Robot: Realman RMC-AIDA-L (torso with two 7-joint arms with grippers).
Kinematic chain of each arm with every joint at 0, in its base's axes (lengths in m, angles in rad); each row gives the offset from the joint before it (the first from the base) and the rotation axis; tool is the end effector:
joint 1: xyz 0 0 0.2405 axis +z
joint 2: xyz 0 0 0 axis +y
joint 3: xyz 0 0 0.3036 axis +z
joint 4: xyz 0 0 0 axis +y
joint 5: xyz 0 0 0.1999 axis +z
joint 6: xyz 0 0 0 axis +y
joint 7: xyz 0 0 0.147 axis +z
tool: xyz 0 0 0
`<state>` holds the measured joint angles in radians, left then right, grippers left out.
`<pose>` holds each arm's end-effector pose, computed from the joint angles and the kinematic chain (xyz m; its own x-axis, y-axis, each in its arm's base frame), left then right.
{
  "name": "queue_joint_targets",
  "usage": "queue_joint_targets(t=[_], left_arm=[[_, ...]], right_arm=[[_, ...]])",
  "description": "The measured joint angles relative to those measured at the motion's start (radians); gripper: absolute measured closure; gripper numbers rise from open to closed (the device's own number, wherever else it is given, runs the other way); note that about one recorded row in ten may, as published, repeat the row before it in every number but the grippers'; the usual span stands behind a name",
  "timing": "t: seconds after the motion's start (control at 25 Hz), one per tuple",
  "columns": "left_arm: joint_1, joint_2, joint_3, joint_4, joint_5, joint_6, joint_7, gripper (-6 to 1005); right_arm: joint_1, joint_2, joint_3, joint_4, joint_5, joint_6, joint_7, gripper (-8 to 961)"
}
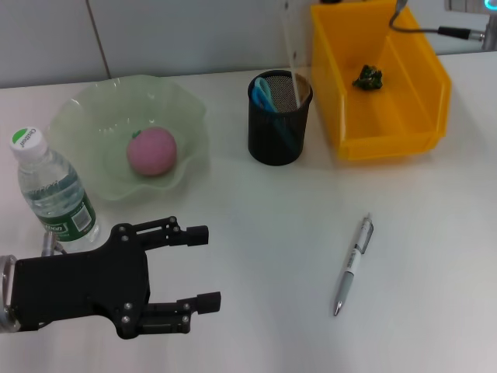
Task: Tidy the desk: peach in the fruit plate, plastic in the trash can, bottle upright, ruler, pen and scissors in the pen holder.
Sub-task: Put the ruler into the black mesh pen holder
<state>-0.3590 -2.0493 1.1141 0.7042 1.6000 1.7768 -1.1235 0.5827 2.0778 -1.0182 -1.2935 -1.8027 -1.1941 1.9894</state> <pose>-0.2708 0.2717 -0.0329 0.7728 0.0783 0.6298 0.1102 -0.9938 -0.0117 0.1499 0.4226 0.0538 0.7713 -0.1606 -0.6159 -0.4733 -0.7917 -0.3863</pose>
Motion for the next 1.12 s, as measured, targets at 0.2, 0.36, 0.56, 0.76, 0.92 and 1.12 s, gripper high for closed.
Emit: queue_joint_targets(t=[0.2,0.36,0.56,0.76,0.92,1.12], left_arm=[[-0.001,-0.004,-0.018,0.000,0.004,-0.001,0.005,213],[-0.001,-0.002,-0.020,0.000,0.002,0.000,0.006,213],[0.000,-0.003,-0.020,0.006,0.001,-0.001,0.004,213],[0.000,-0.004,-0.020,0.002,0.006,-0.008,0.004,213],[-0.005,-0.005,-0.020,0.000,0.007,-0.021,0.005,212],[-0.019,-0.012,-0.015,0.005,0.007,-0.045,0.023,212]], right_arm=[[0.024,-0.001,0.018,0.076,0.035,0.066,-0.107,573],[0.052,-0.001,0.026,0.171,0.105,0.113,-0.223,573],[0.098,-0.002,0.041,0.281,0.133,0.148,-0.335,573],[0.111,-0.002,0.042,0.336,0.197,0.162,-0.418,573],[0.124,-0.004,0.044,0.375,0.221,0.164,-0.461,573],[0.144,-0.006,0.071,0.447,0.278,0.167,-0.561,573]])
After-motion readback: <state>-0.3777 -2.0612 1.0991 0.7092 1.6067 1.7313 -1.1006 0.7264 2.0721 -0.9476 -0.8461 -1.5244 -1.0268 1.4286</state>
